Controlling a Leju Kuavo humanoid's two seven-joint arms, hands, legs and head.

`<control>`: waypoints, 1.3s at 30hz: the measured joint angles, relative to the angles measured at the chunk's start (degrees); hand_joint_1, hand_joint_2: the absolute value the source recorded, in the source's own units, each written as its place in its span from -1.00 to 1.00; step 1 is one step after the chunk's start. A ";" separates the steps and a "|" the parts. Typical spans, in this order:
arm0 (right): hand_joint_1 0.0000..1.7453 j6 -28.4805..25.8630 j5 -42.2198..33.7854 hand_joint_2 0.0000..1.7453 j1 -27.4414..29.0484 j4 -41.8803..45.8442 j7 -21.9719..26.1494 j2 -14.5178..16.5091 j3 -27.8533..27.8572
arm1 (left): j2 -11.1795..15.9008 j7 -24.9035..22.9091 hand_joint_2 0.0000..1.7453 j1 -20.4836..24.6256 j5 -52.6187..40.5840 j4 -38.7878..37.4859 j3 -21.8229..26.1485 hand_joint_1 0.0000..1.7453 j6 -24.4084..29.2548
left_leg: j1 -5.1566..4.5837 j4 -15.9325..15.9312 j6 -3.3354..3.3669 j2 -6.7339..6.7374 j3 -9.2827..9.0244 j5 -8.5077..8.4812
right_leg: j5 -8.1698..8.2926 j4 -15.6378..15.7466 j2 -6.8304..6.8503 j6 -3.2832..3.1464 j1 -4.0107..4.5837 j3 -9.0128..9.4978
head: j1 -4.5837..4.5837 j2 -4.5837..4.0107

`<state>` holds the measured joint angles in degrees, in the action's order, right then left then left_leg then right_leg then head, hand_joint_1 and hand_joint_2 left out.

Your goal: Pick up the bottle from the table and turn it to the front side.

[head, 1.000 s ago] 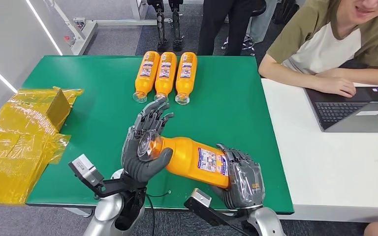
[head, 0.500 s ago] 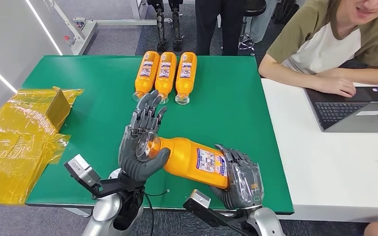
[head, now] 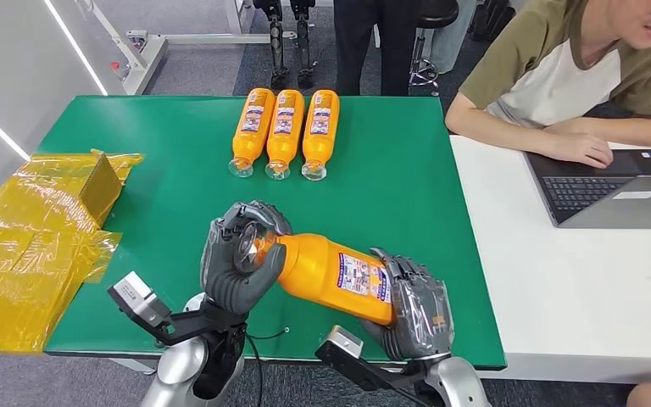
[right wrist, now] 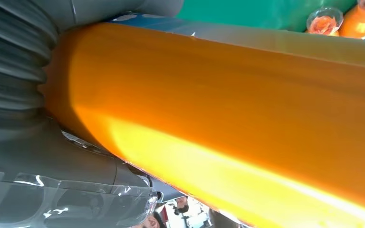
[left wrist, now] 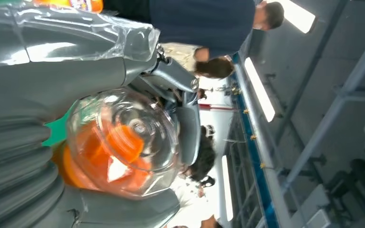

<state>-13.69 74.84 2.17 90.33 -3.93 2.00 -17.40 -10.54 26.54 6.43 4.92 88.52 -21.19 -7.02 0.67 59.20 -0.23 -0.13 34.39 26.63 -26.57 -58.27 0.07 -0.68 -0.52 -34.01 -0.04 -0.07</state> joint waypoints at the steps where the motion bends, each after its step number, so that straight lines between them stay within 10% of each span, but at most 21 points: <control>1: 1.00 0.02 -0.01 1.00 0.00 0.00 0.05 0.01 -0.03 | 0.00 0.07 1.00 0.00 -0.02 0.00 0.09 1.00 0.01 | 0.00 0.00 0.00 0.00 0.00 0.00 | 0.00 0.00 0.00 0.00 0.00 0.00 | 0.00 0.00; 12: 0.95 -0.02 -0.60 1.00 -0.01 -0.28 0.39 0.14 -0.14 | 0.00 0.13 1.00 -0.02 -0.13 0.00 0.55 1.00 0.00 | 0.00 0.00 0.00 0.00 0.00 0.00 | 0.00 0.00 0.00 0.00 0.00 0.00 | 0.00 0.00; 16: -1.00 -0.65 -1.32 1.00 0.01 -0.51 0.61 0.14 -0.15 | 0.00 0.13 1.00 -0.01 -0.24 0.00 0.57 1.00 -0.07 | 0.00 0.00 0.00 0.00 0.00 0.00 | 0.00 0.00 0.00 0.00 0.00 0.00 | 0.00 0.00; 39: -1.00 -2.55 -3.96 1.00 0.03 -0.55 1.92 0.16 -0.74 | -0.02 0.10 1.00 0.03 -0.29 0.00 0.60 1.00 -0.30 | 0.00 0.00 0.00 0.00 0.00 0.00 | 0.00 0.00 0.00 0.00 0.00 0.00 | 0.00 0.00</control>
<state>-16.24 70.88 2.20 89.79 -2.01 2.16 -18.14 -10.56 26.64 6.45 4.63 88.52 -20.59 -7.32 0.67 59.20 -0.23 -0.13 34.39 26.63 -26.57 -58.27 0.07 -0.68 -0.52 -34.01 -0.04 -0.07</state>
